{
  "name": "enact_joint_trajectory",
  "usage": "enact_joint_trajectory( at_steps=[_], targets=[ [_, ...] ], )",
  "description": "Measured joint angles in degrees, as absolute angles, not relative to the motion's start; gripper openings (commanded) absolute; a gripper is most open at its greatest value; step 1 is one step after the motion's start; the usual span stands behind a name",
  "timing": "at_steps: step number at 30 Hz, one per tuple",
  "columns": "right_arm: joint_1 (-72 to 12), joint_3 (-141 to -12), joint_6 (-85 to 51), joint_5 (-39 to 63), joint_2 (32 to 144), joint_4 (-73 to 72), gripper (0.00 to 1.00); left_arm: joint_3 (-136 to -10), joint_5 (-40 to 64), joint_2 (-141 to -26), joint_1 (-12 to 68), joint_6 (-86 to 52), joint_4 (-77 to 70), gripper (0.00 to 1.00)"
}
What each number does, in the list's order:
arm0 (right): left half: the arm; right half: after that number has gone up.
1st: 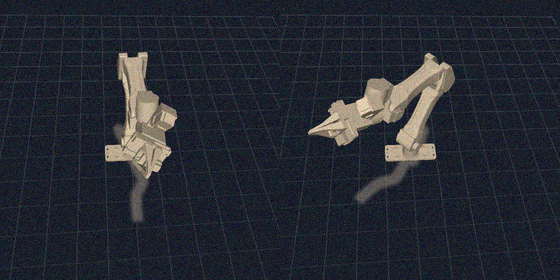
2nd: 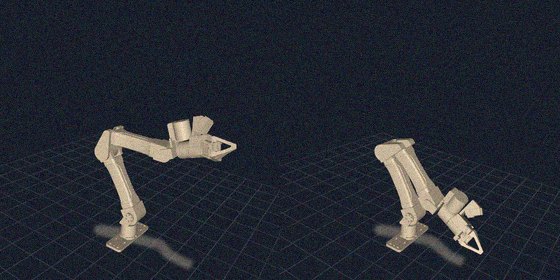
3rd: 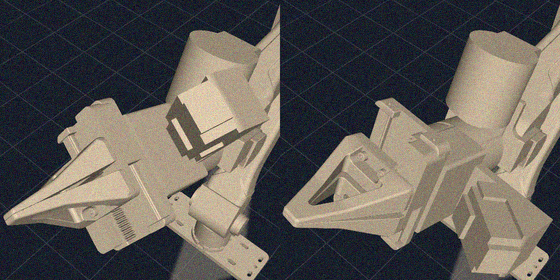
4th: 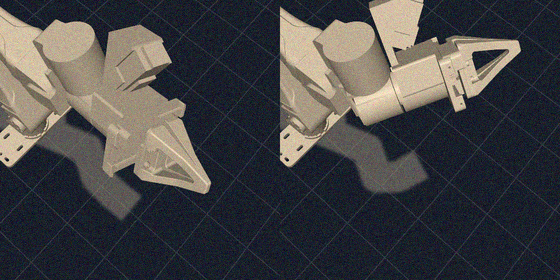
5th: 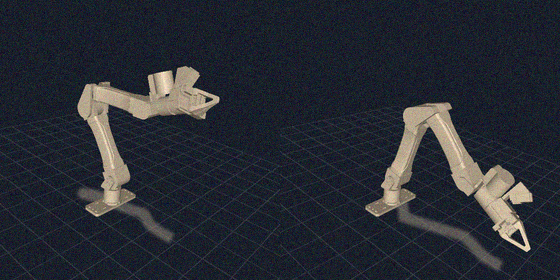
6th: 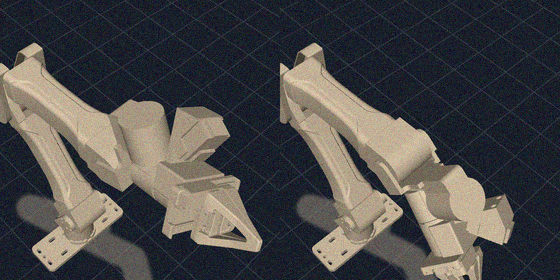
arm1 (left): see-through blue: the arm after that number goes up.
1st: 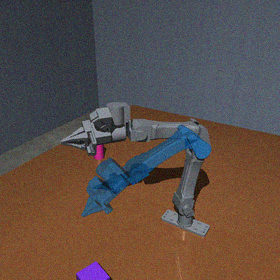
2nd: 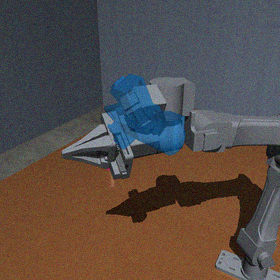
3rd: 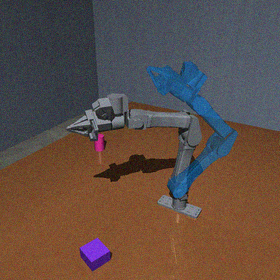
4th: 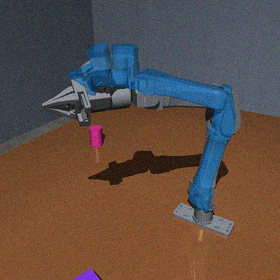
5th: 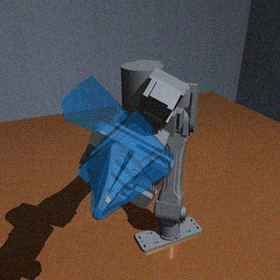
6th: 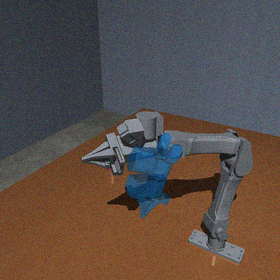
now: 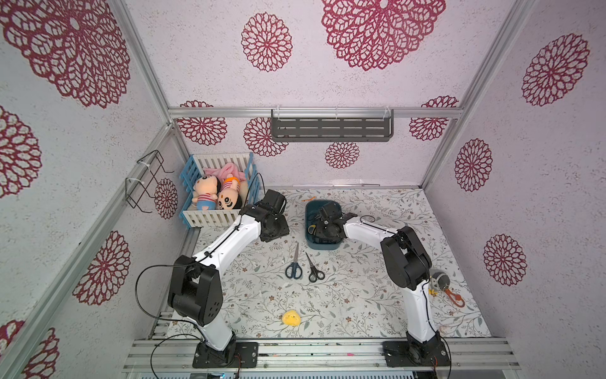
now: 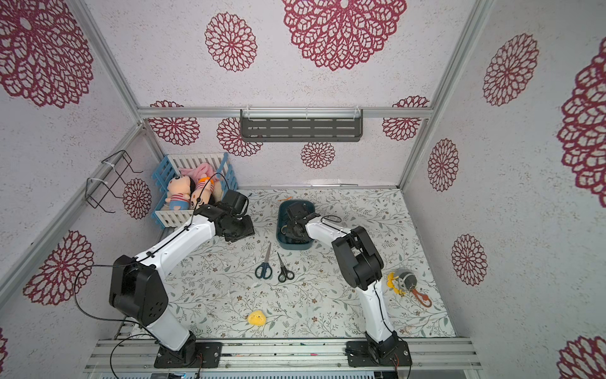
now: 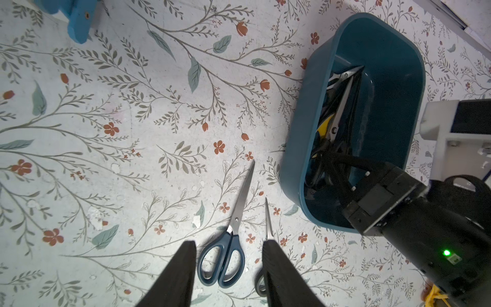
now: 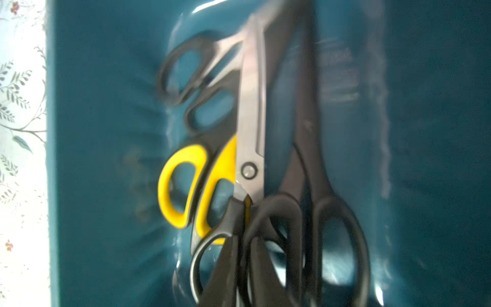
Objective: Take the scissors out of the storage box
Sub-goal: Pick up the scissors from the storage box, then place the scissors at the center of the board.
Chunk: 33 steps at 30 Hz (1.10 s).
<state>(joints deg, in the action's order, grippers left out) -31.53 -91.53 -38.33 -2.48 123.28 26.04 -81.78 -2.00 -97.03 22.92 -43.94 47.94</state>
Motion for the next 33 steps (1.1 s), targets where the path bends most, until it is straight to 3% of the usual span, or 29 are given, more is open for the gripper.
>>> enact_joint_trajectory(
  at_steps=[12, 21, 27, 33],
  targets=[
    [-31.38, -96.12, -36.12, -3.42, 122.34, 29.98, 0.02, -82.37, -1.80, -97.08, 22.28, -43.97, 48.05, 0.42],
    [-31.55, -96.03, -35.03, -5.45, 110.41, 32.71, 0.02, -84.42, -1.34, -97.14, 22.26, -43.99, 48.12, 0.42],
    [-33.26, -81.17, -35.64, -6.13, 94.48, 34.11, 0.02, -85.34, -0.64, -97.19, 22.24, -44.23, 48.64, 0.42],
    [-40.97, -64.88, -40.34, -5.67, 82.48, 36.42, 0.02, -85.89, -0.51, -97.21, 22.37, -44.56, 48.77, 0.42]
  ],
)
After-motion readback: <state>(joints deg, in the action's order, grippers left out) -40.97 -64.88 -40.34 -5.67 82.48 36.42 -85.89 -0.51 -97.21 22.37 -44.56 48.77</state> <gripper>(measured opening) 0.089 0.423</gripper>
